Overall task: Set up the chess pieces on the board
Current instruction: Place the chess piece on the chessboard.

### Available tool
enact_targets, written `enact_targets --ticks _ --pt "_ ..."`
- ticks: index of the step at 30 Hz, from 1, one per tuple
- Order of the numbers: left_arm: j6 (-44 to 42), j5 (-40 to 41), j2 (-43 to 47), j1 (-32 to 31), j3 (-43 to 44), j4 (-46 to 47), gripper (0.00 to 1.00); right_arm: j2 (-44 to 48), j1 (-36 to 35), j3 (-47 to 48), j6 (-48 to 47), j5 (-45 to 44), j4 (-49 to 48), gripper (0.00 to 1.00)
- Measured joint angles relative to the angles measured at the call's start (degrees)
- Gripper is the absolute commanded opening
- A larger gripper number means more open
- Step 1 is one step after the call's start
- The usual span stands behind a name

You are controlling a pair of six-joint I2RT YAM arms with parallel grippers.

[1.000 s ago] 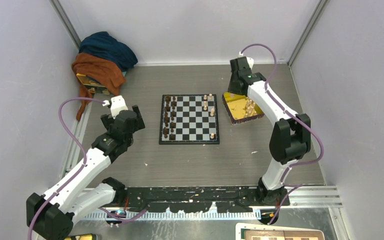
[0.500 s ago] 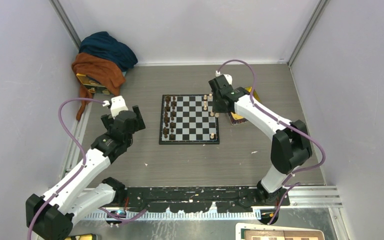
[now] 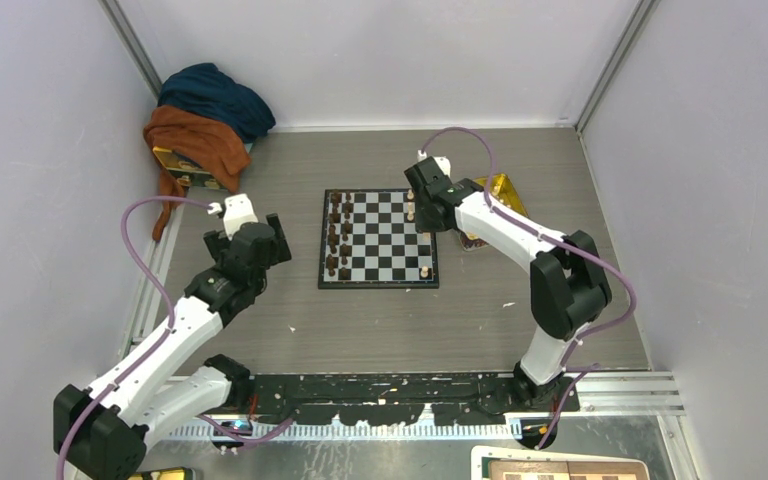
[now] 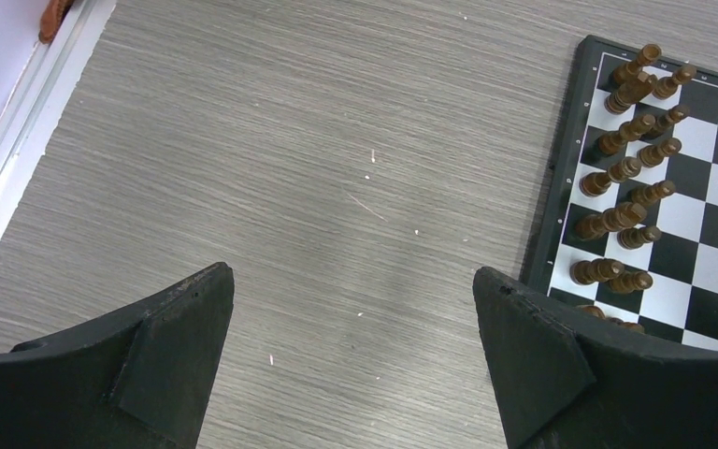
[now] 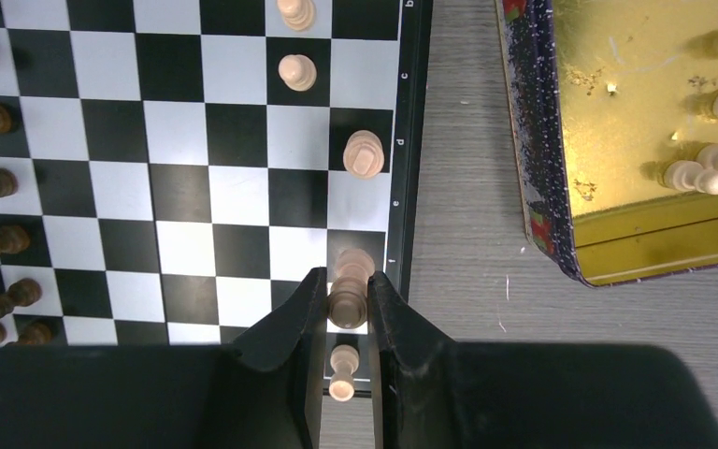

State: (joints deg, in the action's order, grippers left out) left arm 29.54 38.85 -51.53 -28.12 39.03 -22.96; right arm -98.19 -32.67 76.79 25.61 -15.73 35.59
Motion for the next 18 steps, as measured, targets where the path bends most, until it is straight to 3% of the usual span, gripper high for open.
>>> enact_targets --ticks 18 --pt "0.0 0.0 -1.4 0.0 -0.5 0.2 1.00 -4.4 0.0 0.0 -0.4 1.1 -2.7 0.01"
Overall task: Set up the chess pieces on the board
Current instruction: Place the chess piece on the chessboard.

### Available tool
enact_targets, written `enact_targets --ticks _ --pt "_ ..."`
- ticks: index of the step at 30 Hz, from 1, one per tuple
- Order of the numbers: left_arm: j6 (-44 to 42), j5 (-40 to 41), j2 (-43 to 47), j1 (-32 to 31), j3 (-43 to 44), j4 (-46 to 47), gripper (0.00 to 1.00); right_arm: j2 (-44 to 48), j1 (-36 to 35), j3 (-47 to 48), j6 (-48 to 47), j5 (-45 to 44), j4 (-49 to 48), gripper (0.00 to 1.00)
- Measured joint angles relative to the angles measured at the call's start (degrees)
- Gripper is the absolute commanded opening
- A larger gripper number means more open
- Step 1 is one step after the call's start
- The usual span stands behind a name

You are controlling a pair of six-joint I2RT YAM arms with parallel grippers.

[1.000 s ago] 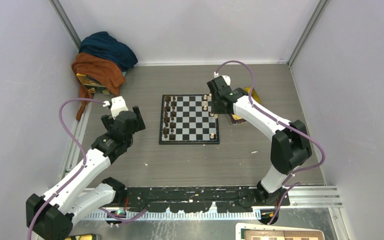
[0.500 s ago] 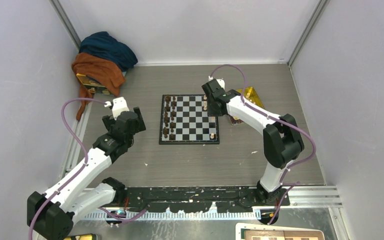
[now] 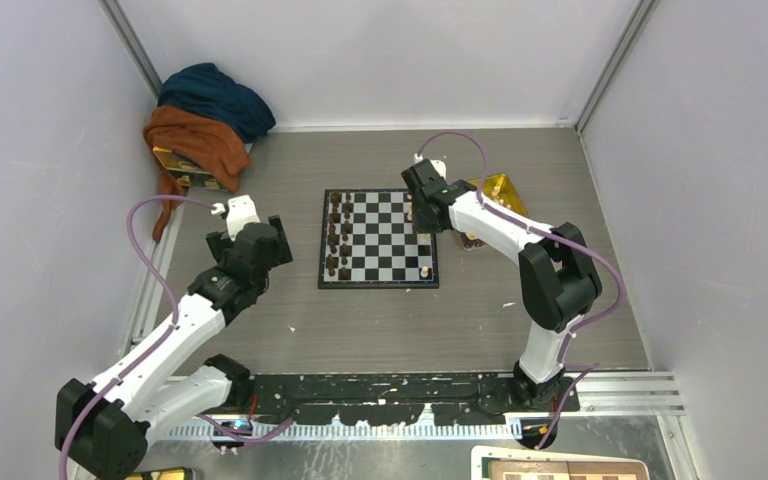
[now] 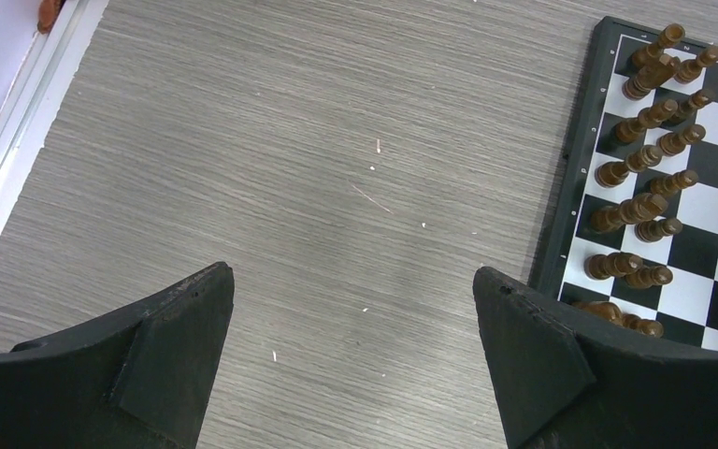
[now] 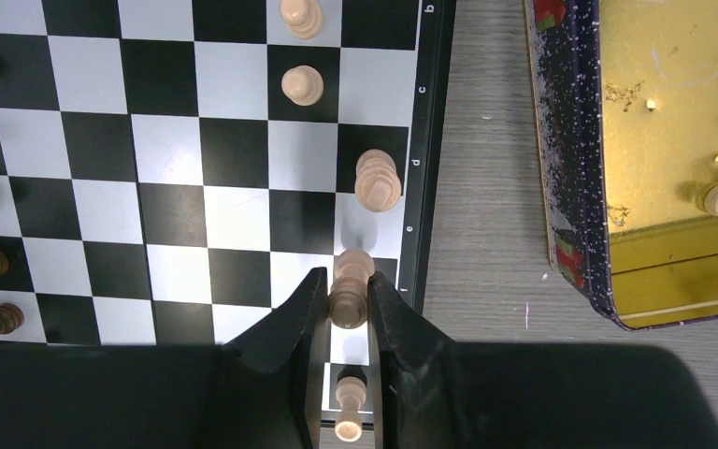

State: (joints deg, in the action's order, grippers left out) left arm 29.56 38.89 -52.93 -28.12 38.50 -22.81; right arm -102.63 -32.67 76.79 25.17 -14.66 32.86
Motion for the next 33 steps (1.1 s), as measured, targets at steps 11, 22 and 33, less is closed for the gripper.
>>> enact_targets --ticks 11,22,33 --pt "0.0 0.0 -0.3 0.0 -0.1 0.0 1.00 -0.9 0.0 0.0 0.0 0.0 -1.2 0.01" --pt "0.0 0.0 -1.3 0.0 -0.1 0.3 1.00 -0.9 0.0 -0.8 0.0 0.0 -1.7 0.01" --pt "0.0 0.0 -1.5 0.0 -0.1 0.3 1.00 -0.9 0.0 -2.0 0.0 0.0 -1.7 0.01"
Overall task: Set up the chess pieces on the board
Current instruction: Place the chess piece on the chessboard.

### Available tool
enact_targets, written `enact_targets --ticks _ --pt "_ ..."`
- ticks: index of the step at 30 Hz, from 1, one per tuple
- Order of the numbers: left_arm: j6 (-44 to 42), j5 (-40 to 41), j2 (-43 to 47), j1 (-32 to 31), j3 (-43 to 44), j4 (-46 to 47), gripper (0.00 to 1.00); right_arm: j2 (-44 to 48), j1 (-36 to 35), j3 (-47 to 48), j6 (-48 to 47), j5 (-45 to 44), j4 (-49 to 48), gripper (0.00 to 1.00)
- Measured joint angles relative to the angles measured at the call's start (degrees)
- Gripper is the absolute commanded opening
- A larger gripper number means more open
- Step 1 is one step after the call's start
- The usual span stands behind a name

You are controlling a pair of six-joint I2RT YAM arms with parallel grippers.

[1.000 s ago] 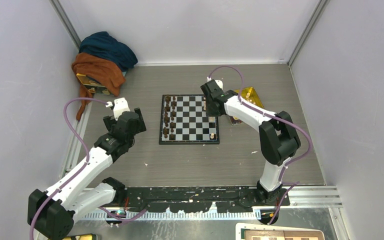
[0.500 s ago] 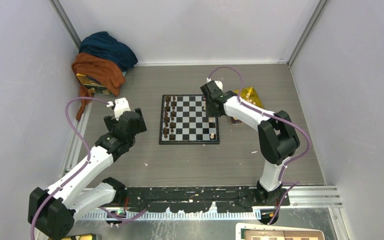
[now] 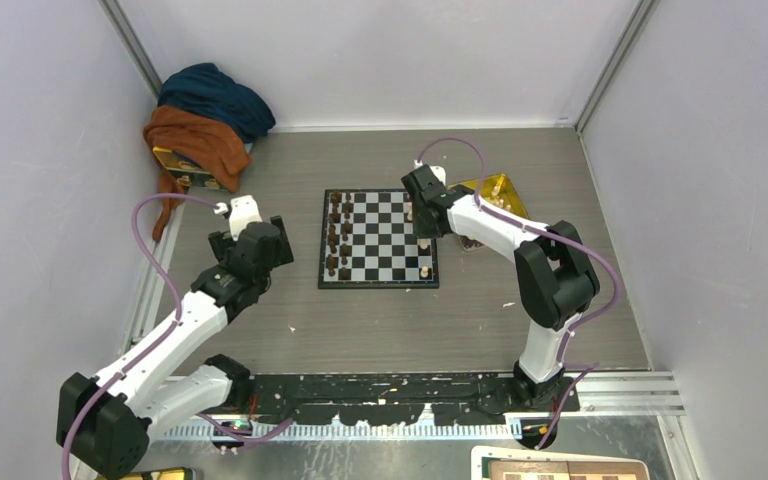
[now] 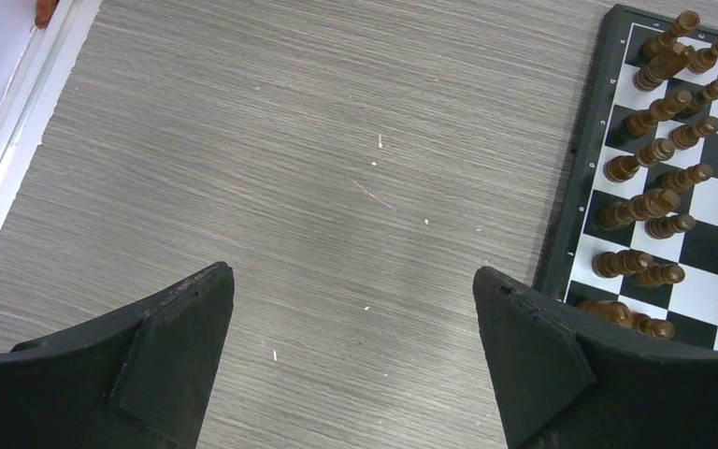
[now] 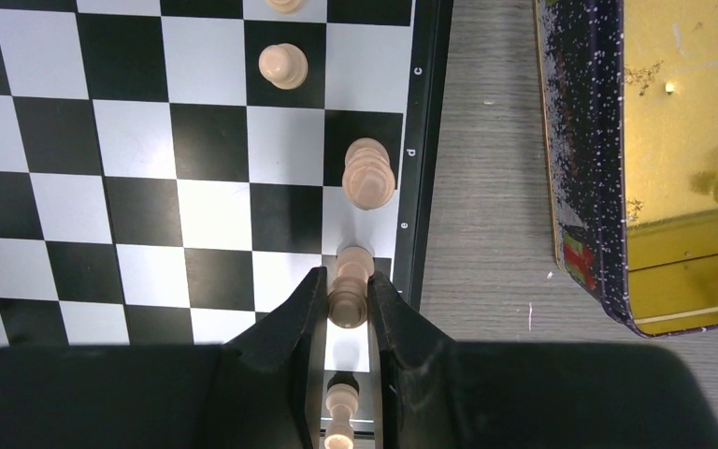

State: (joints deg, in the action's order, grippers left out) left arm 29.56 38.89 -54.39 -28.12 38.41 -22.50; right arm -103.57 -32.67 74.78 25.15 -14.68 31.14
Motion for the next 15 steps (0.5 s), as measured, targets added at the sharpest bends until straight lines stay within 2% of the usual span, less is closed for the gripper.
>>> enact_targets --ticks 15 --pt "0.0 -0.2 -0.5 0.0 0.0 0.5 1.00 0.0 0.0 -0.4 0.0 -0.3 -1.0 0.01"
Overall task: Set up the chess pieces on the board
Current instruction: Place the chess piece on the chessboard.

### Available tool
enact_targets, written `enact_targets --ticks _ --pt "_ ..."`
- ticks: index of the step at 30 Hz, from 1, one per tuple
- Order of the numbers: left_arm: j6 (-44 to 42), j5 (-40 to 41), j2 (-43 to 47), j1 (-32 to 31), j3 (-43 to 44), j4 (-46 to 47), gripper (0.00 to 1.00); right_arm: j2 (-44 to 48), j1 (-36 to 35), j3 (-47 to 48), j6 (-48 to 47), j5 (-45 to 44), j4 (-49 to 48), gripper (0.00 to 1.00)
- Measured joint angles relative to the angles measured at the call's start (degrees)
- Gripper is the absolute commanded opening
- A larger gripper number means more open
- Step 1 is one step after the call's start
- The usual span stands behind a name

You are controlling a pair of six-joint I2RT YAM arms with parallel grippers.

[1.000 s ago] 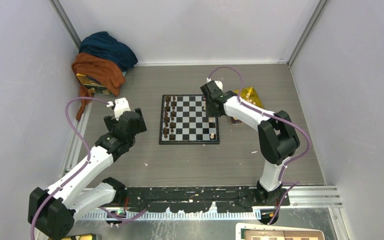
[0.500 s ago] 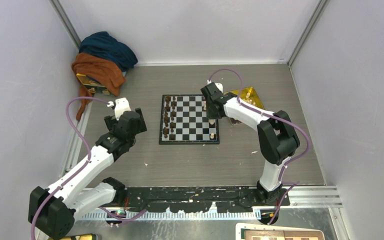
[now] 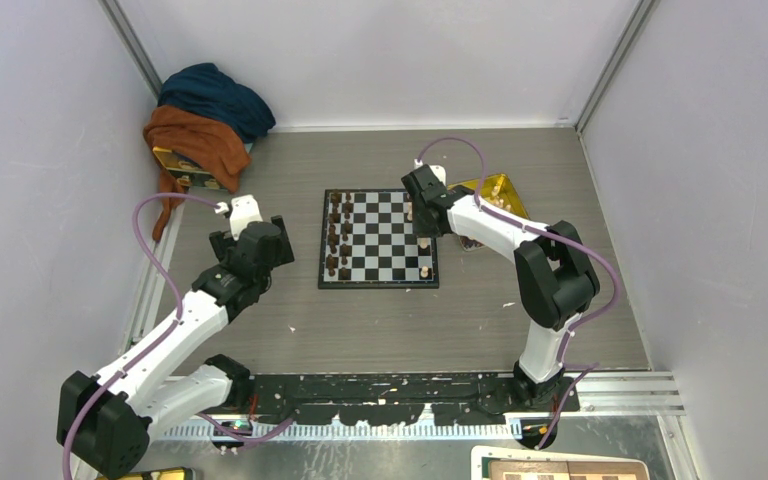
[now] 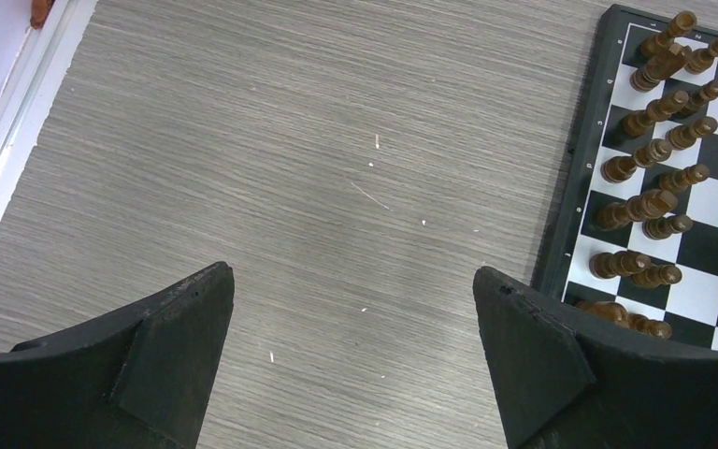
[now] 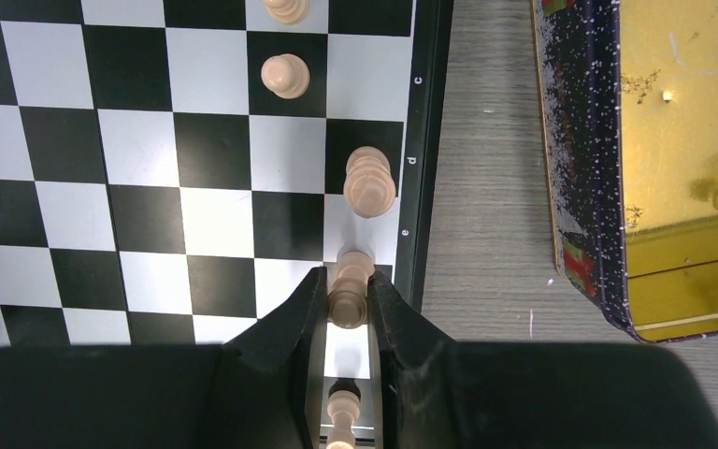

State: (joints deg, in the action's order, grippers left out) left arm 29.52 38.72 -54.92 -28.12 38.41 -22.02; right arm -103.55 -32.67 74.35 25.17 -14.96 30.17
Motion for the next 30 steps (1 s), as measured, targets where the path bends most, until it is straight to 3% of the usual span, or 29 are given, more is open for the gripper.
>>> enact_targets --ticks 30 --pt "-0.1 0.0 -1.0 0.0 0.0 0.8 1.00 -0.7 1.1 0.0 0.0 -0.8 -3.1 0.01"
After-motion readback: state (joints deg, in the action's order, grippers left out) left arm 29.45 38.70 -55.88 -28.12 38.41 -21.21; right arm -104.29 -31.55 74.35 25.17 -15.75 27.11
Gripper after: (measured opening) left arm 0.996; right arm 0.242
